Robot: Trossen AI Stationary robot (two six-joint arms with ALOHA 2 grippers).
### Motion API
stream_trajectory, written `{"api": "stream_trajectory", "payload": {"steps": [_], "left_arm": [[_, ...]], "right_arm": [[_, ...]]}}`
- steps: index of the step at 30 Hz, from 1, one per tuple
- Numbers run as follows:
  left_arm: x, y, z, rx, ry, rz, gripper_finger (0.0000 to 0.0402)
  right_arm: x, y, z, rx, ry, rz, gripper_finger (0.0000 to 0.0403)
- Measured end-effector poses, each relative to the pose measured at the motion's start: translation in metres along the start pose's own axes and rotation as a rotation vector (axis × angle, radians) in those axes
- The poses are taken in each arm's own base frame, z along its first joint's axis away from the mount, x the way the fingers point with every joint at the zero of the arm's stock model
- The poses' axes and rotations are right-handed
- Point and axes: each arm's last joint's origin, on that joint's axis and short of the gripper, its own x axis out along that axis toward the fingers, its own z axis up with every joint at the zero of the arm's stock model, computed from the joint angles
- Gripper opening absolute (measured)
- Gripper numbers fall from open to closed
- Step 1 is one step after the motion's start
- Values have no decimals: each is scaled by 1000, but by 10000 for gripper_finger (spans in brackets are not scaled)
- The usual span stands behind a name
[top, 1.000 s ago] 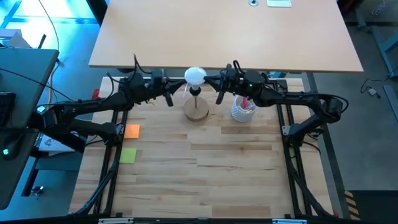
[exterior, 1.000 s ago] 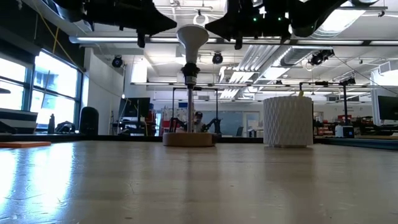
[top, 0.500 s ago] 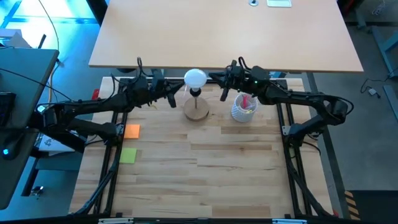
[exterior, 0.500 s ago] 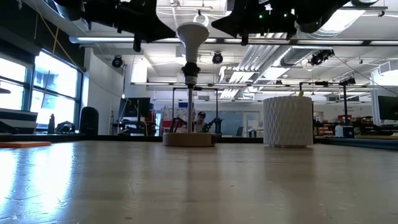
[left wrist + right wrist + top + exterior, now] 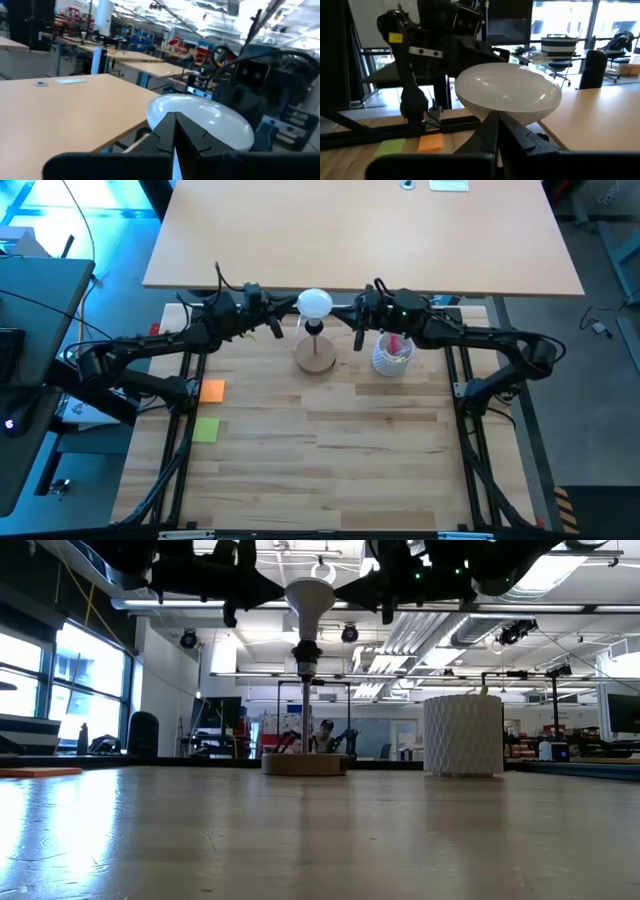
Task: Screw lightbulb
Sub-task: Remove the lightbulb from the brown lamp
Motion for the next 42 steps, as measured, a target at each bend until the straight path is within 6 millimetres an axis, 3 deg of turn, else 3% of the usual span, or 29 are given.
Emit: {"api": "stream_trajectory", "payload": {"steps": [14, 19, 24, 27, 31, 42], "left_arm": [[-7, -29, 2, -54, 34, -151, 0], [-16, -29, 3, -24, 76, -52, 0], [-20, -26, 5, 31, 75, 57, 0], [-17, -22, 4, 55, 60, 86, 0], [-10, -19, 1, 53, 46, 61, 0], [-11, -35, 0, -6, 45, -78, 0]], "right_arm": [[1, -16, -2, -1, -28, -134, 0], [-4, -19, 4, -13, -49, -143, 0], [-11, -13, 16, -16, -77, -12, 0], [-11, -8, 15, 22, -64, 124, 0], [-8, -4, 9, 39, -27, 156, 0], [-4, -13, 2, 27, -15, -30, 0]]}}
